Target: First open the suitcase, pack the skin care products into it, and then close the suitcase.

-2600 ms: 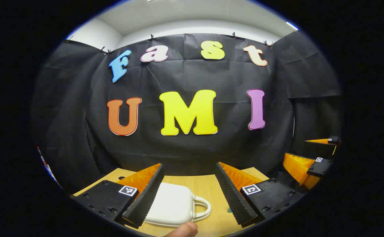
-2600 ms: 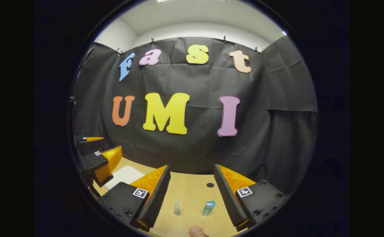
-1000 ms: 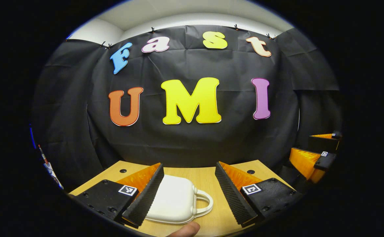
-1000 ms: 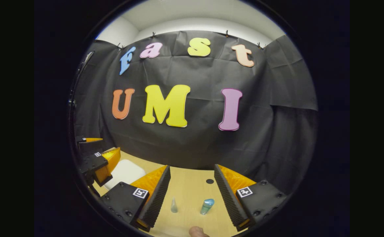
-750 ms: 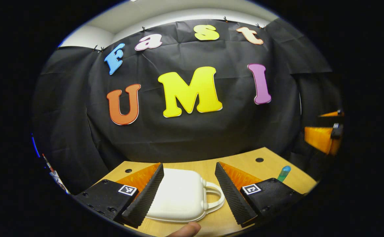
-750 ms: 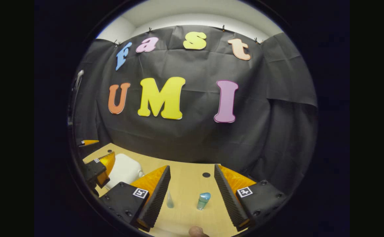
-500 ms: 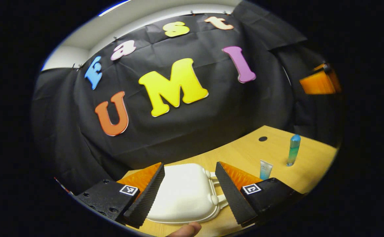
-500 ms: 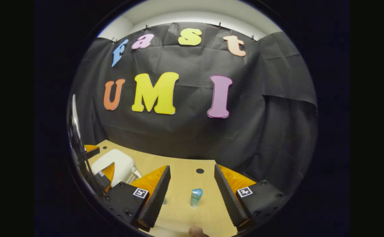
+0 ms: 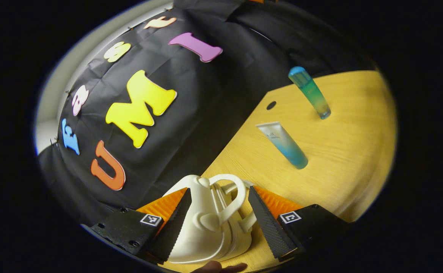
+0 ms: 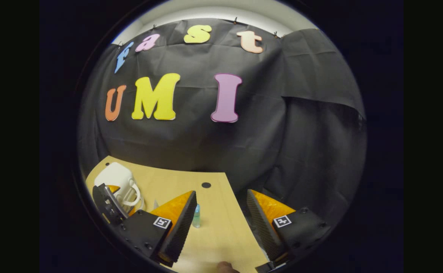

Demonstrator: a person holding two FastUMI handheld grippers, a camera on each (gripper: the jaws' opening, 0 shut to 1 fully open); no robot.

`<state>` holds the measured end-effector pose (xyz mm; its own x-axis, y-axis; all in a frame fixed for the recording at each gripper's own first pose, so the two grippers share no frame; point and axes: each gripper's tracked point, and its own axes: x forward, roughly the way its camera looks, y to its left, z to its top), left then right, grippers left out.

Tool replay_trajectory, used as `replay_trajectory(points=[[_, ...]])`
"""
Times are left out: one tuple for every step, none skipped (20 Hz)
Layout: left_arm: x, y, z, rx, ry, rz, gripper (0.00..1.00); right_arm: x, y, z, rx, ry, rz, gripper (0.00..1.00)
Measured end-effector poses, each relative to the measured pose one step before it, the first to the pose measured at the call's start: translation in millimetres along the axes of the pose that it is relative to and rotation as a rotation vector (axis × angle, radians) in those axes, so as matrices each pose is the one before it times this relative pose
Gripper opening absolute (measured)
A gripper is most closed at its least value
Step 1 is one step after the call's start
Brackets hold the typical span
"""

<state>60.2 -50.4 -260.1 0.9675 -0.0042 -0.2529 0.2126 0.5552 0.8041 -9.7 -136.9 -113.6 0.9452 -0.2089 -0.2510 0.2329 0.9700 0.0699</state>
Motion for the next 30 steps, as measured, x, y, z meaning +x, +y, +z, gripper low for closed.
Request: replay_trajectory(points=[[3.05, -1.96, -4.91, 0.03733, 0.02499, 0.00829, 0.94, 0.81, -5.84, -5.03, 0.00471, 0.01186, -0.00250, 0.79], [5.17, -0.12, -4.44, 0.02856, 0.02691, 0.00289, 0.92, 0.86, -3.98, -3.35, 0.00090, 0.01021, -0.00206, 0.79], [6.34, 4.54, -4.08, 0.02411, 0.02325, 0.01427, 0.87, 0.61, -2.49, -3.98, 0.00088, 0.00787, 0.00361, 0.79], [4.60, 3.66, -1.71, 0.02963, 0.01067, 0.01304, 0.85, 0.46, -1.53, -1.09, -0.00085, 0.00496, 0.00244, 0.79], [3.39, 0.66, 0.02, 0.03195, 0.01062, 0.00852, 0.77, -0.03, -1.51, -2.65, -0.00290, 0.00260, 0.00535, 0.78], [2.38, 2.61, 1.01, 0.02957, 0.00738, 0.00612, 0.74, 0.61, -0.46, -0.39, -0.00596, 0.00128, 0.00263, 0.79], [2.46, -1.99, 1.92, 0.00807, -0.00089, -0.00316, 0.66, -0.42, -0.63, -0.78, -0.00350, 0.00078, 0.00370, 0.79], [4.79, -5.54, -3.25, 0.01330, 0.01627, -0.02408, 0.60, -0.75, -0.04, 0.27, -0.00056, 0.00168, 0.00556, 0.78], [0.90, -4.69, -4.90, 0.02697, 0.02704, -0.02457, 0.45, -0.18, -0.22, -0.61, -0.00110, 0.00156, 0.00156, 0.79], [-0.53, -0.36, 0.54, 0.03119, 0.01124, -0.01157, 0.38, 0.00, 0.04, 0.63, -0.00212, 0.00016, 0.00057, 0.79], [2.21, 1.24, 0.86, 0.01672, -0.00185, -0.00940, 0.29, -1.22, 0.70, -0.44, -0.00170, 0.00032, 0.00111, 0.79], [0.12, 0.32, 0.22, 0.00249, 0.00493, -0.00457, 0.27, -0.49, 0.37, 0.30, -0.00118, 0.00200, 0.00149, 0.79], [-1.92, 1.82, 1.53, -0.00657, -0.00437, -0.00435, 0.21, 0.66, -0.50, -2.23, -0.00157, 0.00346, -0.00031, 0.79], [-2.18, -0.21, 1.02, -0.00980, -0.00563, -0.01301, 0.18, -0.26, 0.68, -1.01, -0.00225, 0.00738, -0.00140, 0.79], [-1.58, 0.88, -0.73, 0.00220, 0.00653, -0.01793, 0.11, 0.52, 0.03, -0.81, -0.00093, 0.00656, 0.00346, 0.78], [-1.89, 1.50, 0.24, -0.01221, 0.00148, -0.02144, 0.10, -0.93, 1.58, 1.26, -0.00029, 0.00154, 0.00189, 0.78], [1.51, 1.19, -2.68, -0.02464, 0.00521, -0.02117, 0.07, -1.62, 3.44, -0.13, -0.00177, -0.00220, 0.00247, 0.79], [-0.35, 2.47, -1.04, -0.02693, 0.00399, -0.02305, 0.06, -1.56, 4.47, 2.31, -0.00217, -0.00394, 0.00247, 0.79], [-2.98, 4.98, -0.43, -0.03474, 0.00404, -0.01320, 0.05, -0.20, 3.27, 2.24, -0.00153, -0.00567, 0.00172, 0.79], [-4.78, 7.45, 0.76, -0.04386, -0.00222, -0.00988, 0.05, 0.19, 3.29, 4.85, -0.00124, -0.00625, 0.00241, 0.79], [-5.28, 10.73, 2.84, -0.04431, -0.00914, -0.00024, 0.04, -0.20, 4.25, 2.63, -0.00227, -0.00431, 0.00294, 0.79], [-4.16, 12.25, 4.02, -0.04920, -0.01377, 0.00212, 0.03, -0.01, 5.02, 2.93, -0.00217, -0.00236, 0.00272, 0.79], [-5.42, 11.02, 4.78, -0.04403, -0.01520, -0.00387, 0.03, 0.56, 5.36, 0.77, -0.00307, -0.00222, 0.00413, 0.79], [-4.72, 9.85, 3.66, -0.03122, -0.01025, -0.00968, 0.03, 0.53, 6.90, 2.52, -0.00577, -0.00155, 0.00573, 0.79], [-4.97, 9.62, 0.15, -0.02686, -0.00357, -0.00682, 0.03, 0.63, 6.61, 0.09, -0.00653, -0.00119, 0.00564, 0.79], [-4.75, 12.32, 2.55, -0.01461, -0.01000, 0.00725, 0.03, 0.65, 7.15, 2.11, -0.00383, 0.00095, 0.00463, 0.79], [-4.27, 14.34, -1.10, -0.01295, -0.00594, 0.01666, 0.03, 0.88, 7.35, -1.02, 0.00103, 0.00451, 0.00882, 0.79], [-4.17, 13.41, -1.46, -0.01602, -0.00049, 0.01006, 0.03, -0.23, 9.48, 1.37, 0.00078, 0.00478, 0.01368, 0.79], [-3.14, 13.98, -2.19, -0.01756, -0.00367, 0.00980, 0.03, 0.94, 9.31, 0.29, -0.00428, 0.00170, 0.00916, 0.79], [-2.88, 13.05, -0.34, -0.01440, -0.00713, 0.00650, 0.03, -0.07, 9.25, 1.96, -0.00793, -0.00011, 0.00974, 0.78]])
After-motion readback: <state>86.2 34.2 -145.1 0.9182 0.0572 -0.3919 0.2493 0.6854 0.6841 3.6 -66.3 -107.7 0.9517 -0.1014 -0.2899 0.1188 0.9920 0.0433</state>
